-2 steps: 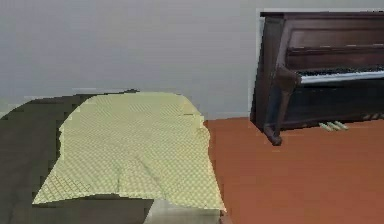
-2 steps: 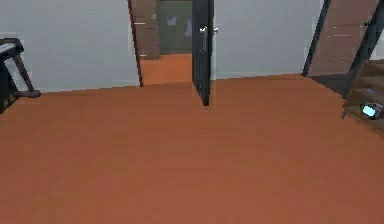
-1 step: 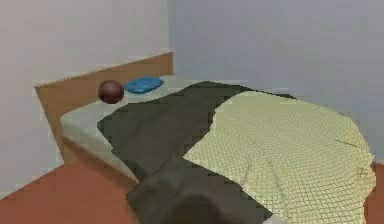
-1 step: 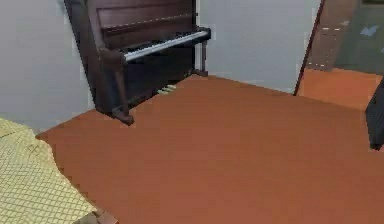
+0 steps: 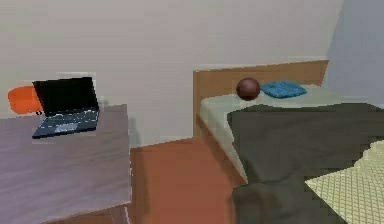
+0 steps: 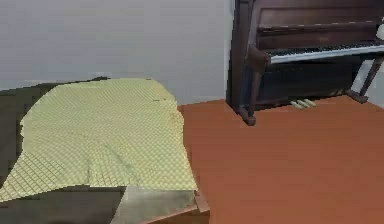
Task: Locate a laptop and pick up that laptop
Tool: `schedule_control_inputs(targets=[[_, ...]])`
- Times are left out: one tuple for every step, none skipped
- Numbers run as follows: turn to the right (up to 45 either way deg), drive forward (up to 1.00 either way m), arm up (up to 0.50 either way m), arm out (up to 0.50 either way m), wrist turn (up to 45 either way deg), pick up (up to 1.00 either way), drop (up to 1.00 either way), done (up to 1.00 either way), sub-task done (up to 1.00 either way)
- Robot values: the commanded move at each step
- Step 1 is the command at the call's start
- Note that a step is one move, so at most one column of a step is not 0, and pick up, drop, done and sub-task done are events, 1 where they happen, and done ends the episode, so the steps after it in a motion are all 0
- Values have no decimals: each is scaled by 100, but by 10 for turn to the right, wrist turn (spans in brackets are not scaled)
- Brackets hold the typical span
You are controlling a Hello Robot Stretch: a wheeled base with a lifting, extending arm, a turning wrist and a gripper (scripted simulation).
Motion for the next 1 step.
schedule_control_inputs(targets=[[0, 60, 0, 0, 0, 0, 0, 0, 0]])
